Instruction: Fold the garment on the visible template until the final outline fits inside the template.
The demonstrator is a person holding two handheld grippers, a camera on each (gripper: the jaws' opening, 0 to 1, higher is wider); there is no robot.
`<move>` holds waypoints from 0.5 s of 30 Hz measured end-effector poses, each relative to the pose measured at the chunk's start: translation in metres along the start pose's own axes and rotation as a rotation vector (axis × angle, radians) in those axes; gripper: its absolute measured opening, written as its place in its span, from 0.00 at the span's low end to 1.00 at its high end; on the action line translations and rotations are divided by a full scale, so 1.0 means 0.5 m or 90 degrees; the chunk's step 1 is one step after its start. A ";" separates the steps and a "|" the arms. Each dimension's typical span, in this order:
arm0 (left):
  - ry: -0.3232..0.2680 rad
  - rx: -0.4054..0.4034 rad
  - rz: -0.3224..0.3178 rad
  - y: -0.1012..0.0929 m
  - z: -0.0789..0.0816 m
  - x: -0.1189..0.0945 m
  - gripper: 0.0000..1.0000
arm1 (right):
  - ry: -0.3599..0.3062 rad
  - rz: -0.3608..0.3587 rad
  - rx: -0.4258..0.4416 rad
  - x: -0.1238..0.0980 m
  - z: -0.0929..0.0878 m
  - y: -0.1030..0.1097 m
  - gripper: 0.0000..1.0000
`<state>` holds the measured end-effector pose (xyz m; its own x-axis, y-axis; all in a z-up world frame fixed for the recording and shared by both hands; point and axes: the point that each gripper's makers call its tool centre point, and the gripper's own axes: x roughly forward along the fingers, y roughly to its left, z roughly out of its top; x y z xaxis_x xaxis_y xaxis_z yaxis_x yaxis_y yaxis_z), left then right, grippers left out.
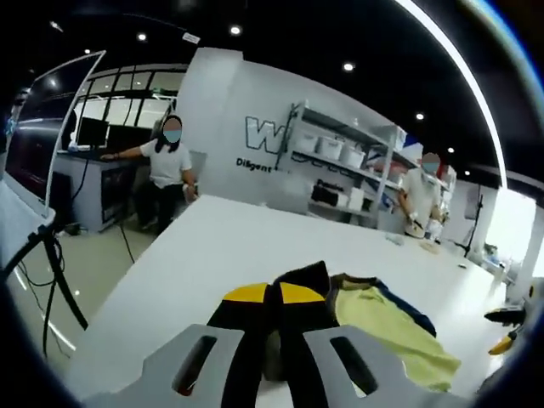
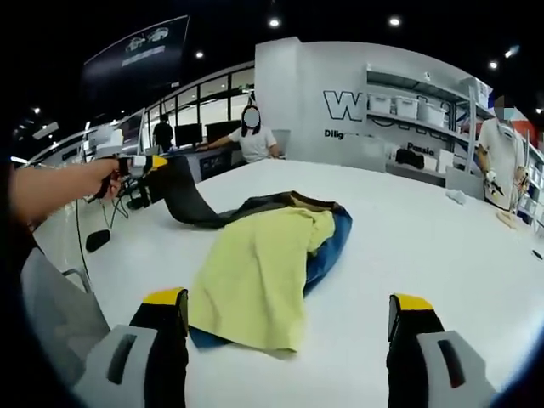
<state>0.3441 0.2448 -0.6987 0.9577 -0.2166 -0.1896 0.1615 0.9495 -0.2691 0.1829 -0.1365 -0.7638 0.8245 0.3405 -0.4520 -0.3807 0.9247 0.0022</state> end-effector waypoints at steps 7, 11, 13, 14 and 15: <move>-0.025 -0.034 0.036 0.081 0.019 0.032 0.00 | 0.013 -0.006 0.000 0.002 -0.010 -0.005 0.99; -0.036 -0.049 0.063 0.128 0.024 0.039 0.00 | 0.019 -0.008 -0.001 0.005 -0.015 -0.007 0.99; -0.042 -0.064 0.080 0.149 0.023 0.038 0.00 | 0.022 -0.009 0.000 0.006 -0.017 -0.008 0.99; -0.051 -0.069 0.086 0.160 0.024 0.038 0.00 | 0.023 -0.009 -0.001 0.006 -0.018 -0.008 0.99; -0.049 -0.069 0.091 0.167 0.020 0.037 0.00 | 0.025 -0.010 -0.002 0.007 -0.019 -0.008 0.98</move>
<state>0.3779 0.3224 -0.7153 0.9851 -0.0592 -0.1614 -0.0004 0.9382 -0.3462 0.1834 -0.1407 -0.7739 0.8130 0.3190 -0.4871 -0.3693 0.9293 -0.0078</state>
